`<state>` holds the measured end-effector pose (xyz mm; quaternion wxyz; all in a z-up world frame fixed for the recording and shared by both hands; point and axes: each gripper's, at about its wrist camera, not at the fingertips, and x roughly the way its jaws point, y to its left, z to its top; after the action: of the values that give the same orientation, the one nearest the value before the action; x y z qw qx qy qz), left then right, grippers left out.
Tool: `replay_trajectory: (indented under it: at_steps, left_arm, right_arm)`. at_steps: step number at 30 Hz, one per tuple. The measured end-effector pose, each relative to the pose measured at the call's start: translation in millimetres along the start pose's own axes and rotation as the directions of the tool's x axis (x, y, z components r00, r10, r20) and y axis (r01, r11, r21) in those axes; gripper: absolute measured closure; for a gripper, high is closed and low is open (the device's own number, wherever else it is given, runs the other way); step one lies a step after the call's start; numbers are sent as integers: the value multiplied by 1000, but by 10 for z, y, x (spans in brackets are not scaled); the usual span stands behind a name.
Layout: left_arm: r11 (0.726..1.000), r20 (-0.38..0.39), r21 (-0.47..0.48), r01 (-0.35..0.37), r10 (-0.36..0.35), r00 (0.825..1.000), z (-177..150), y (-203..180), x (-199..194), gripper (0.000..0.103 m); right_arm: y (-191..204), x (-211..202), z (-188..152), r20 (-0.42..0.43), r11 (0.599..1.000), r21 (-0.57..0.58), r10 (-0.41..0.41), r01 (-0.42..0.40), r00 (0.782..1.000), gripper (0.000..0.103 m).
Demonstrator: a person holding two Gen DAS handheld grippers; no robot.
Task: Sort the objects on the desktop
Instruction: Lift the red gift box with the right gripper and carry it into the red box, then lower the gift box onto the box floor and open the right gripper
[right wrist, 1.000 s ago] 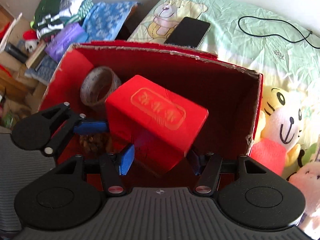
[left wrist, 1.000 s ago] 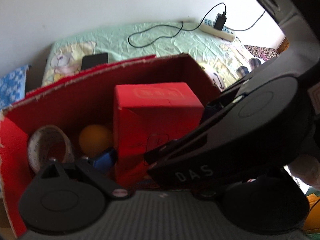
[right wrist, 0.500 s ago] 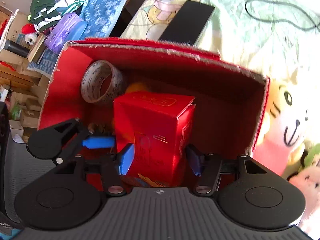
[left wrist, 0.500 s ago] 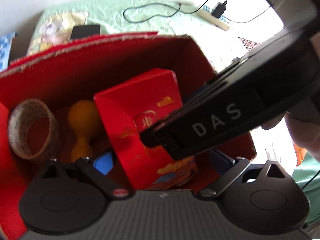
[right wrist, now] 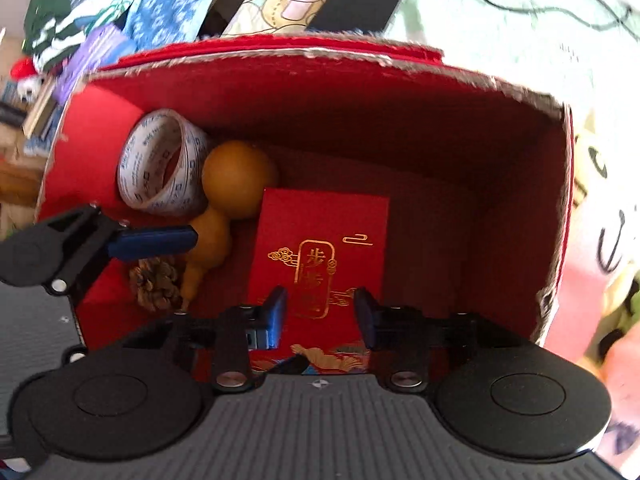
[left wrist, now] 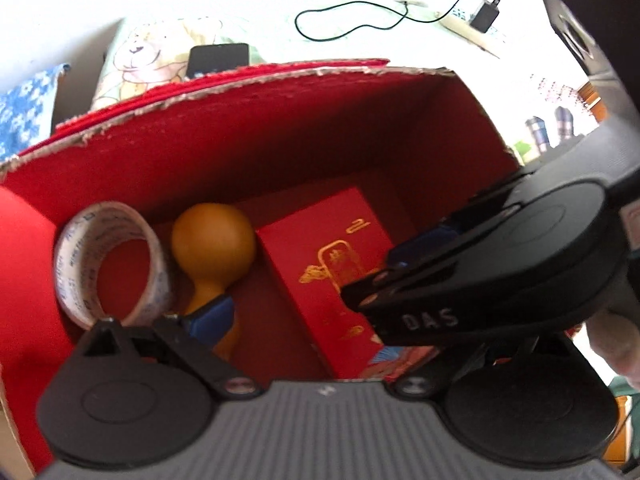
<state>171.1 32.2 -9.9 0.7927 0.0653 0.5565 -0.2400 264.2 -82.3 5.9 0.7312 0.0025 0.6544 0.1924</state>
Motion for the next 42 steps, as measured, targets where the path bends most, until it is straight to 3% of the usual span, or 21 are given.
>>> replay_trajectory:
  at_steps: [3, 5, 9, 13, 17, 20, 23, 28, 30, 33, 37, 38, 42]
  left_arm:
    - [1000, -1, -7, 0, 0, 1000, 15, 25, -2, 5]
    - [999, 8, 10, -42, 41, 999, 43, 30, 7, 5]
    - [992, 44, 48, -115, 113, 993, 52, 35, -48, 3]
    - [992, 41, 50, -113, 111, 993, 63, 80, -40, 3]
    - [993, 49, 52, -109, 107, 993, 43, 123, -52, 4]
    - [994, 47, 52, -97, 95, 994, 32, 163, -59, 8]
    - [995, 50, 35, -98, 96, 994, 29, 238, -73, 8]
    - [993, 47, 49, -109, 107, 993, 12, 277, -80, 8]
    - [993, 45, 53, -103, 101, 994, 11, 274, -76, 8]
    - [992, 40, 59, -115, 112, 993, 15, 257, -59, 9]
    - [990, 51, 73, -118, 114, 992, -12, 249, -68, 8]
    - [990, 51, 76, -121, 117, 992, -15, 247, -66, 8]
    - [989, 51, 79, -128, 124, 991, -29, 237, -63, 8]
  right_arm:
    - [-63, 13, 12, -19, 993, 86, 88, -86, 996, 64]
    - [-115, 28, 9, -20, 983, 140, 126, -122, 992, 64]
    - [11, -130, 9, 72, 999, 44, -9, 6, 997, 64]
    - [-25, -77, 45, 53, 998, 30, -54, 52, 997, 64]
    - [-64, -71, 42, 76, 998, 49, -33, 29, 997, 65]
    - [-21, -119, 32, 110, 999, 18, 42, -45, 993, 65]
    - [-12, -78, 61, 73, 985, 48, 164, -168, 984, 65]
    - [-69, 68, 96, 53, 938, 113, 322, -327, 945, 66]
    - [-85, 153, 91, 44, 924, 142, 353, -355, 935, 66]
    - [-54, 228, 71, 34, 936, 178, 302, -303, 953, 67]
    - [-43, 120, 9, 61, 980, 156, 111, -119, 992, 67]
    - [-68, 91, 0, 75, 982, 163, 85, -96, 994, 76]
    - [-156, 27, -7, 108, 969, 220, 88, -111, 990, 80]
